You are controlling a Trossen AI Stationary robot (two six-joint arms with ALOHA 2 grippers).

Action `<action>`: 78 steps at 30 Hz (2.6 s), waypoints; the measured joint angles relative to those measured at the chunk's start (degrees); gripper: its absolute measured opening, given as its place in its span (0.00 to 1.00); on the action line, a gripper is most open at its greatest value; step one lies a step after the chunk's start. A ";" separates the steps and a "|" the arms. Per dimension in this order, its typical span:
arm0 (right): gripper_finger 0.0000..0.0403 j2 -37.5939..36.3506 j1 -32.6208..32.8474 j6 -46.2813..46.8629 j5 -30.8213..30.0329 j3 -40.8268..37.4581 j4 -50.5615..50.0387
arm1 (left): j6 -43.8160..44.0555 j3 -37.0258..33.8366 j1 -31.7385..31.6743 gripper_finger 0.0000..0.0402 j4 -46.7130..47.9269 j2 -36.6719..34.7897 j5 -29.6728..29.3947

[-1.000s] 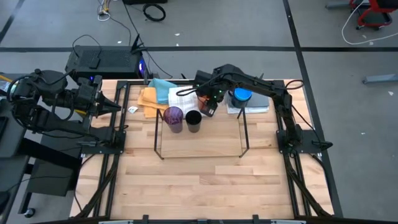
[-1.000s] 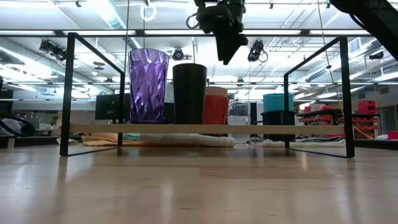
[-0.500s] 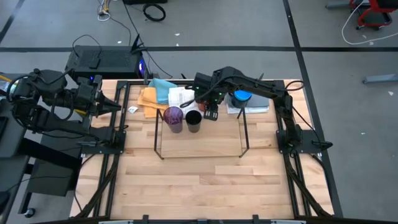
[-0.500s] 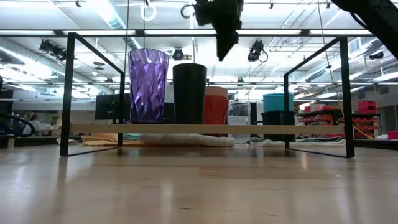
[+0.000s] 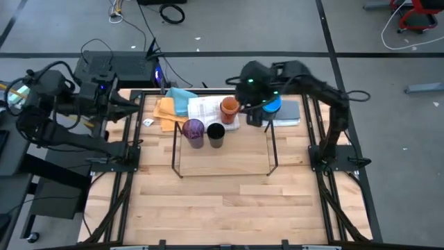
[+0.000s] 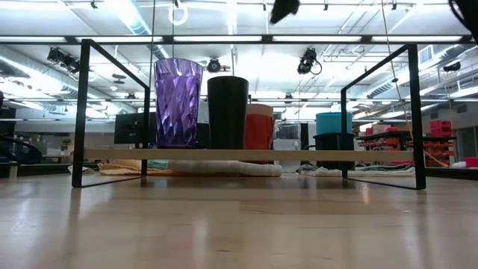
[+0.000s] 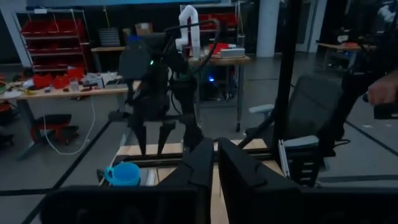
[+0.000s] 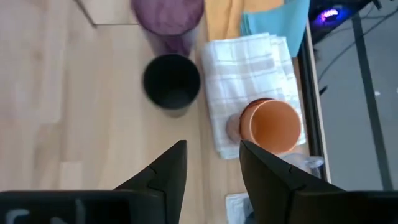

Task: Stack small to large cups/mugs on shelf
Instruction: Put the blue mug on the shelf

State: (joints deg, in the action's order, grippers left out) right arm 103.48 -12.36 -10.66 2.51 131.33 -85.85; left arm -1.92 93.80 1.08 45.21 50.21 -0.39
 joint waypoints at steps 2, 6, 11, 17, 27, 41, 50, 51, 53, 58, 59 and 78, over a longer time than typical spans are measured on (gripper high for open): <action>0.38 -2.11 0.17 0.42 0.19 -0.02 -0.87 | -0.25 0.00 0.00 0.09 -1.04 1.41 -1.09; 0.38 -6.20 0.17 3.06 0.30 -0.02 -2.04 | -1.55 0.00 -0.02 0.10 -1.45 5.57 -5.94; 0.38 -9.76 0.17 8.24 0.17 0.00 -3.67 | -4.92 0.00 -0.33 0.08 -2.03 11.76 -8.87; 0.38 -12.32 0.61 15.62 -2.30 -0.46 -4.19 | -8.67 -0.04 -3.10 0.06 -1.76 16.83 -8.97; 0.38 -12.57 -11.51 21.32 -17.02 -3.81 -4.01 | -10.83 -0.02 -7.78 0.08 -1.79 16.23 -5.07; 0.37 -12.41 -33.60 27.59 -10.97 -27.96 -3.98 | -8.94 -0.02 -8.37 0.07 -1.67 15.31 -4.44; 0.37 -12.43 -34.88 29.14 -6.33 -34.37 2.92 | -7.69 -0.02 -8.37 0.07 -1.73 15.39 -4.43; 0.37 -12.42 -34.88 29.14 -6.29 -34.95 3.58 | -7.67 -0.02 -8.37 0.07 -1.71 15.39 -4.43; 0.37 -12.44 -34.89 29.21 -5.85 -36.02 4.94 | -7.66 -0.02 -8.37 0.06 -1.73 15.39 -4.44; 0.37 -12.41 -35.19 30.50 -4.58 -38.38 8.01 | -7.64 -0.02 -8.37 0.06 -1.73 15.39 -4.45; 0.37 -12.41 -35.19 30.51 -4.34 -38.78 8.59 | -7.64 -0.02 -8.37 0.07 -1.73 15.39 -4.43; 0.37 -9.57 -36.22 36.64 -5.46 -39.63 15.28 | -7.60 -0.02 -8.37 0.06 -1.71 15.39 -4.45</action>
State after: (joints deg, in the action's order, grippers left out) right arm 93.92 -48.58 25.98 -2.95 91.70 -70.57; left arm -9.52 93.78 -7.29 43.51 65.60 -4.83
